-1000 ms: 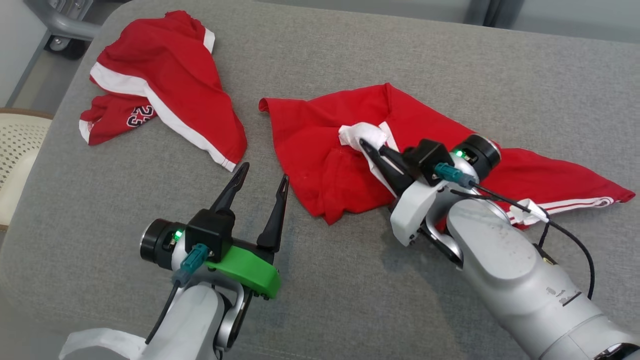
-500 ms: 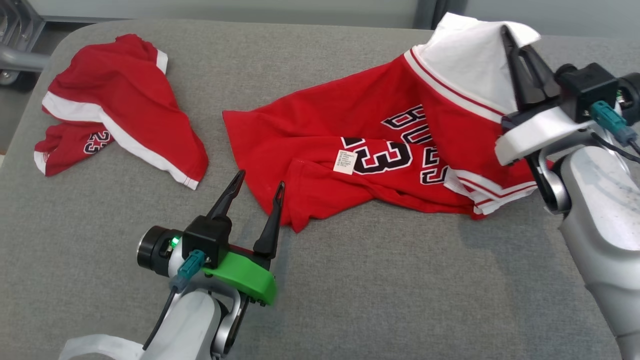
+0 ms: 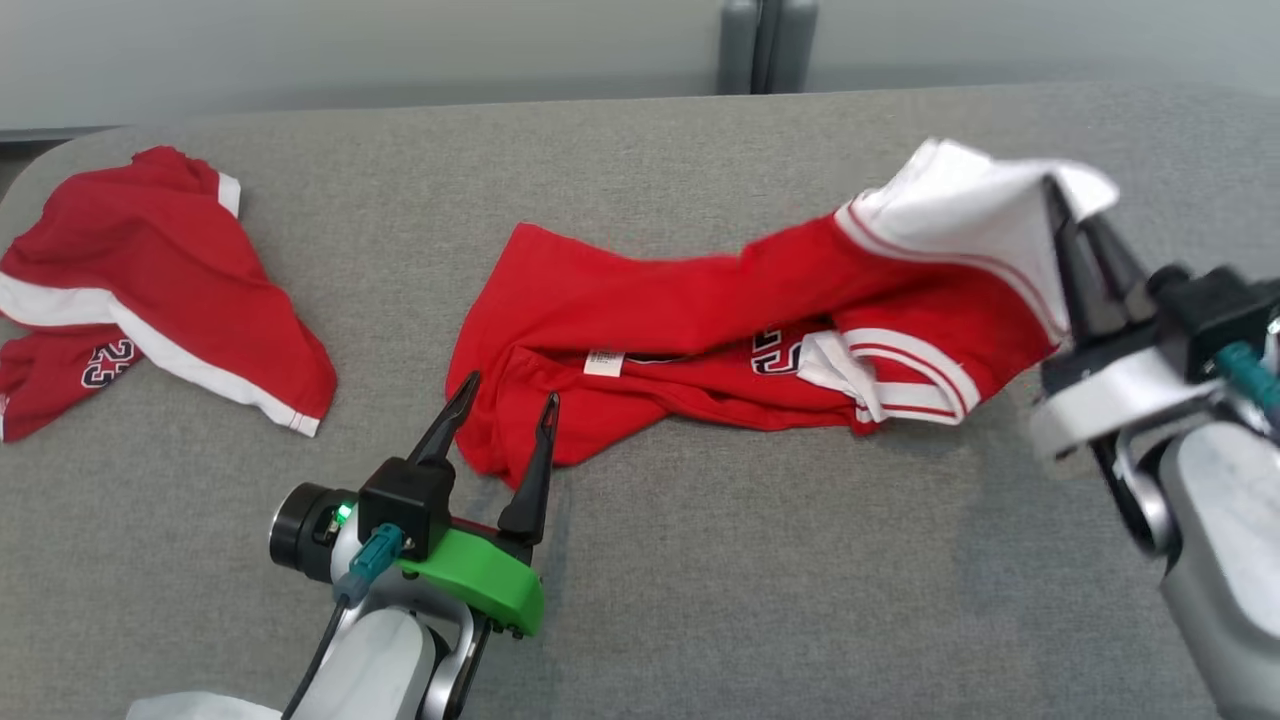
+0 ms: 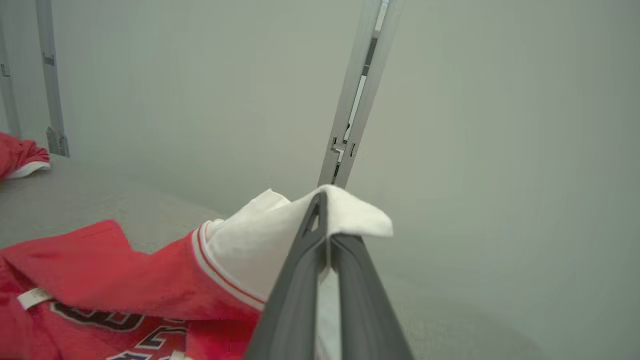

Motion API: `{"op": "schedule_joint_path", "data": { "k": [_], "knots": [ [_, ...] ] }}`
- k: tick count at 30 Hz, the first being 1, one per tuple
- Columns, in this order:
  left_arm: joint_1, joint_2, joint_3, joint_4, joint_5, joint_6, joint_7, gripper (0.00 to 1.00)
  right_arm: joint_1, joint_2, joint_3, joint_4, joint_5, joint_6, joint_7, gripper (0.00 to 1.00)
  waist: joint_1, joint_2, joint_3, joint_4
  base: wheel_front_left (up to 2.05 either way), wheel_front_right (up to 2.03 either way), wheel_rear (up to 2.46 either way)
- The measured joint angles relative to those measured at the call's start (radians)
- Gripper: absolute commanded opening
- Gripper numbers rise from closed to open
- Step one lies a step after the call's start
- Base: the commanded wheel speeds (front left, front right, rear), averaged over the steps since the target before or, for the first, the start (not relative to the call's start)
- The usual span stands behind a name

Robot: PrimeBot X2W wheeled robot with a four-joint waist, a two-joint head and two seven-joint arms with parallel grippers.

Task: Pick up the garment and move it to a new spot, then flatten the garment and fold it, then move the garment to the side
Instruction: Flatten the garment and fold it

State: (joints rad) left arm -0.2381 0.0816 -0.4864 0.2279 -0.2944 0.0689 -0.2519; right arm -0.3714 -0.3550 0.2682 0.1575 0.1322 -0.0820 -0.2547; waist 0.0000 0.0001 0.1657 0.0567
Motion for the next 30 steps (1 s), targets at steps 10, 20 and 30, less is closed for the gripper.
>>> {"op": "schedule_joint_path", "data": {
  "k": [10,20,30],
  "knots": [
    [0.013,0.001,0.025,-0.003,0.009,-0.007,0.000,1.00,0.319,0.010,0.139,0.021,0.004,0.083,0.000,0.00,-0.0001,0.0000,-0.023,-0.083,0.00,0.00,0.00],
    [-0.094,0.023,0.023,0.116,0.003,-0.053,0.070,1.00,0.380,-0.088,0.158,0.045,-0.045,0.116,0.000,0.00,-0.0001,0.0000,0.000,-0.132,0.00,0.00,0.00],
    [-0.347,0.021,0.109,0.258,-0.038,-0.033,0.249,1.00,0.286,-0.078,0.186,-0.020,-0.084,0.145,0.000,0.00,0.0000,0.0000,0.079,-0.162,0.00,0.00,0.00]
  ]
}}
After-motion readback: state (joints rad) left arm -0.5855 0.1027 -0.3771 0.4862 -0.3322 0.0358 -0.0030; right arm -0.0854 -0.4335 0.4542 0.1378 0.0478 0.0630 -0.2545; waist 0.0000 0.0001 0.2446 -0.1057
